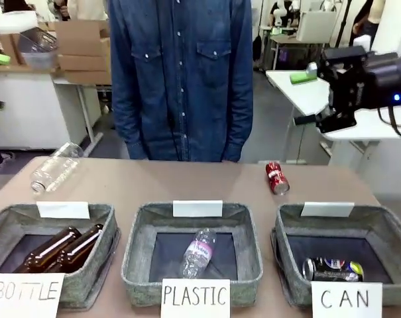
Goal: Sort the can waste into the basket.
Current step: Pick up the can waste from the table and place it in the right Fabric basket.
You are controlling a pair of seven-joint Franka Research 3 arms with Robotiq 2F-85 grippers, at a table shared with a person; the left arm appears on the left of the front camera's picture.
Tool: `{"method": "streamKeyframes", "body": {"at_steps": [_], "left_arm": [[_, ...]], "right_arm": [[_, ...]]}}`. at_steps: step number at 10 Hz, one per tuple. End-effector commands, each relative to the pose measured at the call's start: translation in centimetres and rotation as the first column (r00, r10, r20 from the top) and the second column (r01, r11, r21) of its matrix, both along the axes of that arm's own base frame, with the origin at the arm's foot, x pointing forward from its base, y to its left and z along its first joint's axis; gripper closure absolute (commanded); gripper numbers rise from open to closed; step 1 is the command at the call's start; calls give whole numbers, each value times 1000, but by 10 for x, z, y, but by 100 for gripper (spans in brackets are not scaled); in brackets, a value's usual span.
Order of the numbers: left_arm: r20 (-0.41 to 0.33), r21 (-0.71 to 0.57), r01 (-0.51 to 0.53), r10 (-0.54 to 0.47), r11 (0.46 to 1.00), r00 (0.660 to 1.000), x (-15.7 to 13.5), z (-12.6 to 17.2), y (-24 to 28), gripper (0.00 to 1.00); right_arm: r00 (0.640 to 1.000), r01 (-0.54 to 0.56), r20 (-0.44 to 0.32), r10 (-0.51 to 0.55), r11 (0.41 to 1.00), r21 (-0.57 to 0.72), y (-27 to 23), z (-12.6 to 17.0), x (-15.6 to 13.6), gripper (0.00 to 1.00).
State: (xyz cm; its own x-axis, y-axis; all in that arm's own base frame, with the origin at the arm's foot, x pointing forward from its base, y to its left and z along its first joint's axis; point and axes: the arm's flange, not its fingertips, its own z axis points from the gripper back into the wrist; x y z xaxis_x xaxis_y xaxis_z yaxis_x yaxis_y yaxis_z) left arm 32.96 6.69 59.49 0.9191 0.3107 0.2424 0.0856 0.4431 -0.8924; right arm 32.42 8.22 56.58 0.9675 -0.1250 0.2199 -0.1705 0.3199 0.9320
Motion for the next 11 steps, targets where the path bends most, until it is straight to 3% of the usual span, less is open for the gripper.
{"method": "streamKeyframes", "body": {"at_steps": [1,9,10,11], "left_arm": [[-2,140,42,-42,989,999,13,12,-17,0],[-2,140,42,-42,989,999,13,12,-17,0],[-2,140,42,-42,989,999,13,12,-17,0],[-2,140,42,-42,989,999,13,12,-17,0]], "right_arm": [[997,-60,44,59,998,14,-2,5,-10,0],[999,-41,26,41,999,17,1,7,-10,0],[958,257,201,-205,925,-280,7,2,8,0],[927,335,320,-198,820,-464,11,-8,27,0]]}}
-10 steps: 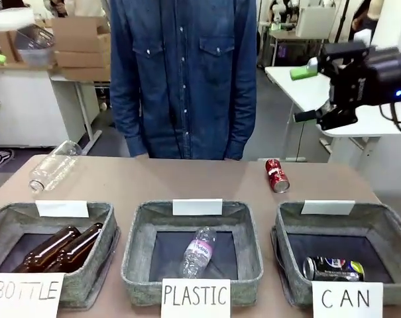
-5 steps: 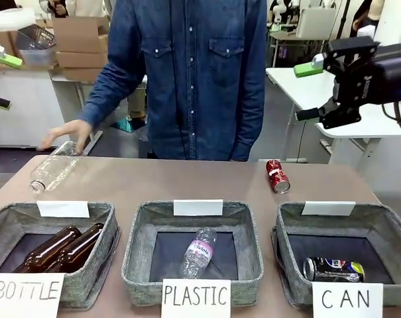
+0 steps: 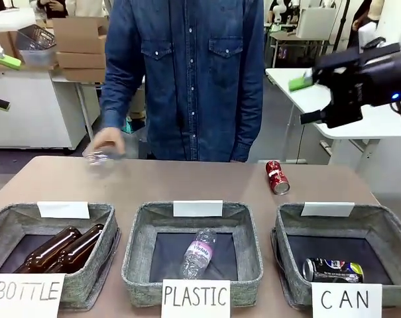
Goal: Sort the can waste into the basket.
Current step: Pick up the can waste from the table and place it in the right Fabric basket.
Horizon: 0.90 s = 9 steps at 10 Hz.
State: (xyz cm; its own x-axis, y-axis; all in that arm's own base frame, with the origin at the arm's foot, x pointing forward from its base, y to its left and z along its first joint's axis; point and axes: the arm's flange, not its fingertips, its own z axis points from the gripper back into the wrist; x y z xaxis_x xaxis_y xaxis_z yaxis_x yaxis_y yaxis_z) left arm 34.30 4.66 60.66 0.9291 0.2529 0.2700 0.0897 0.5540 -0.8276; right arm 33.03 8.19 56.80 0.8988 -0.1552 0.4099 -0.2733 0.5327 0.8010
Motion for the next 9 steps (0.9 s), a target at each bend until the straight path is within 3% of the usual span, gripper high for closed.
{"method": "streamKeyframes", "body": {"at_steps": [1,2,3,4,5,6,9], "left_arm": [[11,9,16,-16,1000,1000,-1,0,3,0],[11,9,16,-16,1000,1000,-1,0,3,0],[11,9,16,-16,1000,1000,-1,0,3,0],[11,9,16,-16,1000,1000,-1,0,3,0],[11,9,16,-16,1000,1000,-1,0,3,0],[11,9,16,-16,1000,1000,-1,0,3,0],[11,9,16,-16,1000,1000,-1,0,3,0]], "right_arm": [[945,320,230,-232,797,-512,8,-21,38,0],[931,363,272,-242,676,-642,1,-31,51,0],[939,344,256,-229,643,-685,-3,-37,55,0],[950,312,215,-227,720,-620,-4,-35,49,0],[955,296,148,-256,836,-463,-9,-25,36,0],[957,252,260,-127,808,-533,-10,-33,50,0],[958,262,244,-147,792,-551,-12,-32,50,0]]}}
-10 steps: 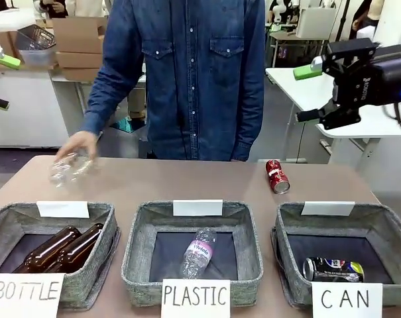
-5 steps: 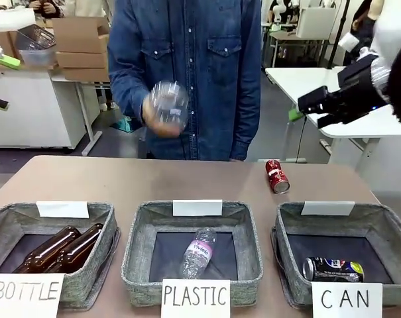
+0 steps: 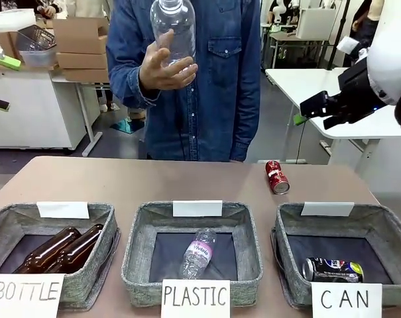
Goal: Sort the can waste into the basket.
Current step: Pick up the can waste from the table and place it in the right Fabric basket.
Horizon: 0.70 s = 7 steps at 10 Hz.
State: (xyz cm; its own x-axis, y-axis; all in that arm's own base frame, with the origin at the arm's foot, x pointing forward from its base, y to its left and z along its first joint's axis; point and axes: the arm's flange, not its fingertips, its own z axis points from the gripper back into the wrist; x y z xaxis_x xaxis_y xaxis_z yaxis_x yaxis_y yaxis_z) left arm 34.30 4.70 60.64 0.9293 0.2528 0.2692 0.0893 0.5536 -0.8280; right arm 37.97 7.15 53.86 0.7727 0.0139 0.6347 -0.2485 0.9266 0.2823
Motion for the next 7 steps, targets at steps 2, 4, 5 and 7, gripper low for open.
{"method": "streamKeyframes", "body": {"at_steps": [2,4,5,7], "left_arm": [[11,9,16,-16,1000,1000,-1,0,3,0],[11,9,16,-16,1000,1000,-1,0,3,0],[11,9,16,-16,1000,1000,-1,0,3,0],[11,9,16,-16,1000,1000,-1,0,3,0]], "right_arm": [[999,-41,-26,39,998,-47,6,-20,47,0],[978,-83,-199,65,993,-81,8,-51,91,0],[966,-66,-254,39,993,-98,10,-70,114,0],[934,-15,-352,-54,981,-191,16,-115,163,0]]}}
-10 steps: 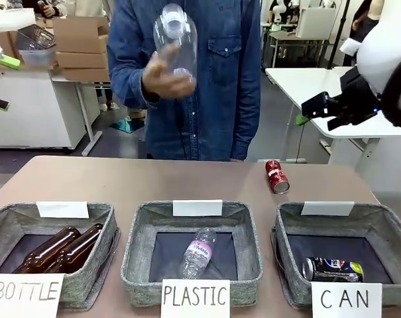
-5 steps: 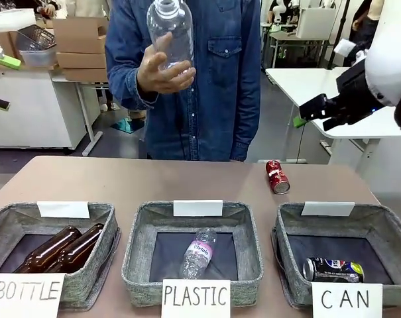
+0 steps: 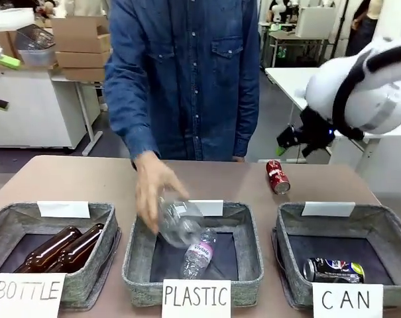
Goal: Sort the can waste into the basket.
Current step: Pick up the can waste from the table and place it in the right Fabric basket.
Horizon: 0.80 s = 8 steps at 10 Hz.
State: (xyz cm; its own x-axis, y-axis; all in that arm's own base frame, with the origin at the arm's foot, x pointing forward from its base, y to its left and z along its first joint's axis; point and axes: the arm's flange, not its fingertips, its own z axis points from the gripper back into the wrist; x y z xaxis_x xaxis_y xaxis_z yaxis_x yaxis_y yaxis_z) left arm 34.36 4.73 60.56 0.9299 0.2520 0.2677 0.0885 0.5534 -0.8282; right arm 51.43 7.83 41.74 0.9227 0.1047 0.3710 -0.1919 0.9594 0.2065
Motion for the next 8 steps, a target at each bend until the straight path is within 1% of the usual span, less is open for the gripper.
{"method": "streamKeyframes", "body": {"at_steps": [1,3,4,5,6,7,8], "left_arm": [[13,9,15,-15,1000,1000,-1,1,2,0],[13,9,15,-15,1000,1000,-1,1,2,0],[13,9,15,-15,1000,1000,-1,1,2,0],[13,9,15,-15,1000,1000,-1,1,2,0],[13,9,15,-15,1000,1000,-1,1,2,0],[13,9,15,-15,1000,1000,-1,1,2,0],[13,9,15,-15,1000,1000,-1,1,2,0]], "right_arm": [[995,47,-85,-53,996,-77,15,-19,50,0],[994,82,-67,-90,990,-113,22,-51,78,0],[993,80,-76,-88,992,-99,24,-66,87,0],[992,83,-89,-94,989,-121,25,-80,92,0],[990,110,-71,-121,984,-137,24,-88,95,0],[990,125,-52,-132,986,-113,26,-93,95,0],[988,140,-51,-146,984,-107,26,-100,97,0]]}}
